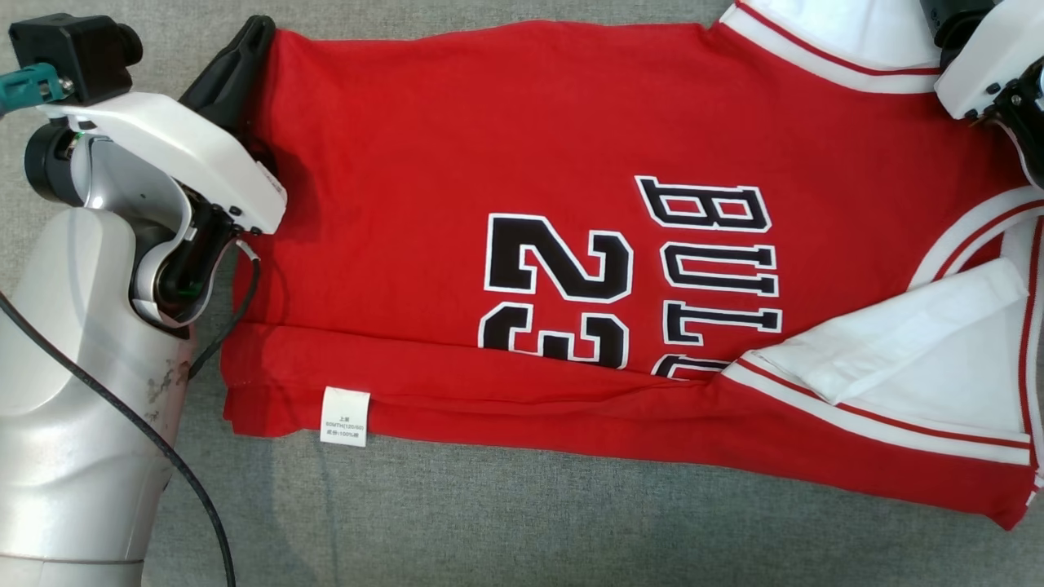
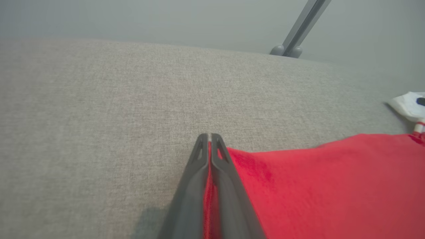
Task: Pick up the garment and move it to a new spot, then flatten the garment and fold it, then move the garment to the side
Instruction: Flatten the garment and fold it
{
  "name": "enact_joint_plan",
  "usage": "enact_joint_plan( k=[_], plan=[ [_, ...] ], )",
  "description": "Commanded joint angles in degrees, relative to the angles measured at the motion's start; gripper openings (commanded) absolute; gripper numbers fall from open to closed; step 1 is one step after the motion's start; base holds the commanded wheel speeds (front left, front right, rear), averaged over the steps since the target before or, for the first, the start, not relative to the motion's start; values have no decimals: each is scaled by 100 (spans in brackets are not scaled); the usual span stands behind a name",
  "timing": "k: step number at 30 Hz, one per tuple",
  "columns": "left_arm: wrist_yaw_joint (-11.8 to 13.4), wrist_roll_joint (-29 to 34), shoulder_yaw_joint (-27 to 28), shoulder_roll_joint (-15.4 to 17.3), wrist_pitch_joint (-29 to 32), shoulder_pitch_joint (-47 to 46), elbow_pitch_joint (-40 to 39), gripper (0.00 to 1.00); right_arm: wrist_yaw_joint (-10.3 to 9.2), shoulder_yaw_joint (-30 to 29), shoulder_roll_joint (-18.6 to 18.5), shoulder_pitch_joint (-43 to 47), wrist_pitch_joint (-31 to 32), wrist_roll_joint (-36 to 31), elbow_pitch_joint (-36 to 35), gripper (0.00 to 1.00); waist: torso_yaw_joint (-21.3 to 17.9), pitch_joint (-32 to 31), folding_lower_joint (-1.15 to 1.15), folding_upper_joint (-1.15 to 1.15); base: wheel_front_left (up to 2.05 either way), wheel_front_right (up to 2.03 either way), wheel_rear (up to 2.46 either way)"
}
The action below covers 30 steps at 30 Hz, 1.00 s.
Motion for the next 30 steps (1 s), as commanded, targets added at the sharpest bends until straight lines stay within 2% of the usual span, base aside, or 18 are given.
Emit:
enact_joint_plan(
  k=[1,2,3,4,9,11,19,25,30],
  plan=[
    [-39,41,-5,-6,-46,-135,20,0,-4,122,-56,-74,81,99,22,94,31,31,0,0,0,0,0],
    [-51,41,-10,-2,-61,-152,38,0,-4,211,-89,-131,129,180,28,48,34,38,0,0,0,0,0],
    [-48,38,-15,5,-97,-166,58,0,-4,297,-115,-167,160,282,29,29,34,43,0,0,0,0,0],
    [-53,32,-15,14,-109,-177,77,0,-4,385,-152,-210,154,339,1,0,28,49,0,0,0,0,0],
    [-79,-122,88,45,-202,-207,88,0,-4,698,-335,-394,-119,659,-184,0,-43,36,0,0,0,0,0],
    [-78,-164,137,73,-237,-220,27,0,-5,859,-448,-475,-298,589,-249,0,-75,20,0,0,0,0,0],
    [25,-273,338,214,-363,-10,-520,0,-5,1106,-658,-568,-1022,789,-578,0,-202,-74,0,0,0,0,0],
    [117,-399,488,338,-321,412,-1162,0,-5,1159,-921,-227,-1448,930,-1077,0,-324,-152,0,0,0,0,0],
    [167,-589,642,426,-282,953,-1698,0,-5,1118,-1154,384,-1633,1079,-1847,0,-467,-251,0,0,0,0,0]
  ],
)
